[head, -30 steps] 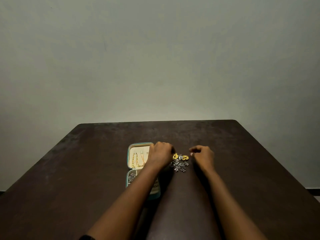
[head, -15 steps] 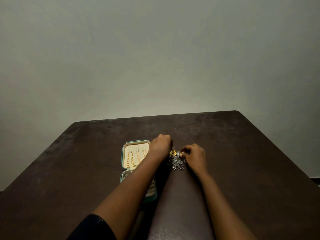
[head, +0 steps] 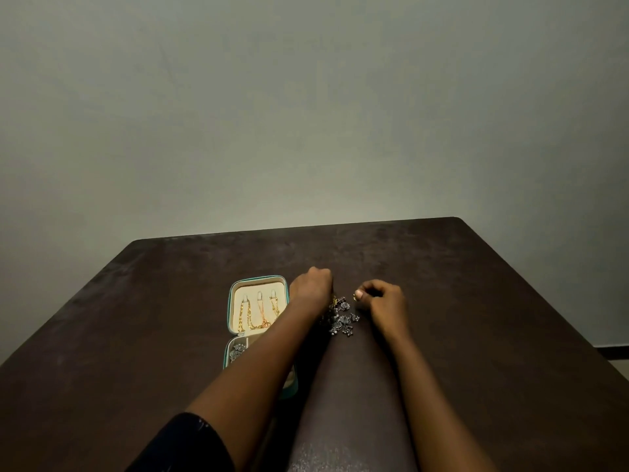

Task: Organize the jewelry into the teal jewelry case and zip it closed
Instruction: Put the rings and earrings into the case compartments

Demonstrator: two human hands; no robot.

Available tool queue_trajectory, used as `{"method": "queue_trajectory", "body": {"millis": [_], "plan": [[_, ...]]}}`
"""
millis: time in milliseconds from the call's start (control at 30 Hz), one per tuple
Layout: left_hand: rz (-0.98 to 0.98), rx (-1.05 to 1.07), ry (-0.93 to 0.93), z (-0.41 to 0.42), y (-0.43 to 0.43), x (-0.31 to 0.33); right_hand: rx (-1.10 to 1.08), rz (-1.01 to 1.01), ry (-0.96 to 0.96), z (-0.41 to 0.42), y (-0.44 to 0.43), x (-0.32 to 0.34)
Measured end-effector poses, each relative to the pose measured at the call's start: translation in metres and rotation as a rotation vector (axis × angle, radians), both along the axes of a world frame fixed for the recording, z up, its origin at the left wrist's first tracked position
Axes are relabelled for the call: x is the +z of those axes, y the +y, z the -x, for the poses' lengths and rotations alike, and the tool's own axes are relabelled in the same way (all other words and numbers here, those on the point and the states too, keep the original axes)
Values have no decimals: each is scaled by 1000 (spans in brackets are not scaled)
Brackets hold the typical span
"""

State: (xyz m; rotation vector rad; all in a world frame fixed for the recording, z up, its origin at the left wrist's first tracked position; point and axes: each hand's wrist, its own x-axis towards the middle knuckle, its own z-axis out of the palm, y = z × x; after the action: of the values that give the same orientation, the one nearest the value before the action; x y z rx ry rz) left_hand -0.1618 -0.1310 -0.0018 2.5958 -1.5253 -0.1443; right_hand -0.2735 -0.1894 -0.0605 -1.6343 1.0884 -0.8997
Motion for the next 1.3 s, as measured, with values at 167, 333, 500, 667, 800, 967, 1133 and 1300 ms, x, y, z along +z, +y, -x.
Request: {"method": "queue_trajectory", "body": {"millis": [167,333,500,667,800,967,1133,1300], "plan": [[198,30,285,-11,4,-5,23,-251,-345,3,2,5],[464,-36,689,-16,19,0,69,-472,-643,6,3,16],[608,4,1190,-12,35,8,146,-624,-775,9,5,23],[616,113,1539,-8,53,9,217,-760,-897,8,17,30],[667,118,1713,-12,67,9,302,-811,-973,3,30,40],[756,121,1917,-19,87,11,361,-857,-1006,-11,54,54],[811,112,1944,-17,101,17,373,-937,-990,-21,76,66],[833,114,1951,-19,112,16,353,-1000,-969,-21,95,74]]}}
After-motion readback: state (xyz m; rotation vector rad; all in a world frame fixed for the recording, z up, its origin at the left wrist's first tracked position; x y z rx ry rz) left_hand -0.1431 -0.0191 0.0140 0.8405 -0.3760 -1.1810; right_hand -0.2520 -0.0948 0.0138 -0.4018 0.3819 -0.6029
